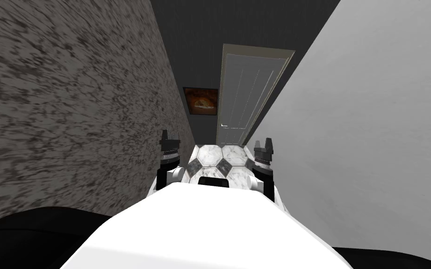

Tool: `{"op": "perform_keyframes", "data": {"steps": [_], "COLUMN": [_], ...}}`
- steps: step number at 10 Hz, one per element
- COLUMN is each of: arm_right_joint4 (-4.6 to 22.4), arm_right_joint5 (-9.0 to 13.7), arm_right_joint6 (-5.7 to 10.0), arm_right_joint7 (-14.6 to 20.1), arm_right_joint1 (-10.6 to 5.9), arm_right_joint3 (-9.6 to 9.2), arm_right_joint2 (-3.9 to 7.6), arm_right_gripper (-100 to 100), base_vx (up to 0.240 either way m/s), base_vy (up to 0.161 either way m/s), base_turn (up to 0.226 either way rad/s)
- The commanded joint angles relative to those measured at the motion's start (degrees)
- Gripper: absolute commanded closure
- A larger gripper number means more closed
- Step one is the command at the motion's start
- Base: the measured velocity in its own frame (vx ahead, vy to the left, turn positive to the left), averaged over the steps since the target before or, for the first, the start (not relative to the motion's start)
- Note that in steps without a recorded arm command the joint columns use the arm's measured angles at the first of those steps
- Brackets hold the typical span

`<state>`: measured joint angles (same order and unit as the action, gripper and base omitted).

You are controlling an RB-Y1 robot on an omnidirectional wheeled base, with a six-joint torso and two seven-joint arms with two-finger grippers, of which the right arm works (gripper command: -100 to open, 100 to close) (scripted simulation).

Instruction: Pull the door open

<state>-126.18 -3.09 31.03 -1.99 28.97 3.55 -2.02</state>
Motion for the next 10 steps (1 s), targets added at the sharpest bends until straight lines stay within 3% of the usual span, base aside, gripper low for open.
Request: {"op": "perform_keyframes", "data": {"steps": [1,5,10], "arm_right_joint4": [2.1,5.3,11.4], "arm_right_joint5": [0.2,0.4,0.9], "arm_right_joint6": [0.40,1.05,2.26], "arm_right_joint7": [0.2,0.6,1.2], "arm_right_joint1": [-0.85,-2.23,-4.77], "arm_right_joint3": [-0.06,-0.15,-0.33], "arm_right_joint2": [0.58,1.42,2.76], "arm_right_gripper": [-100,-100,-100], "base_vx": [0.070,0.098,0.092], "base_vy": [0.006,0.011,0.009], "base_turn": [0.018,0.014,0.016]}}
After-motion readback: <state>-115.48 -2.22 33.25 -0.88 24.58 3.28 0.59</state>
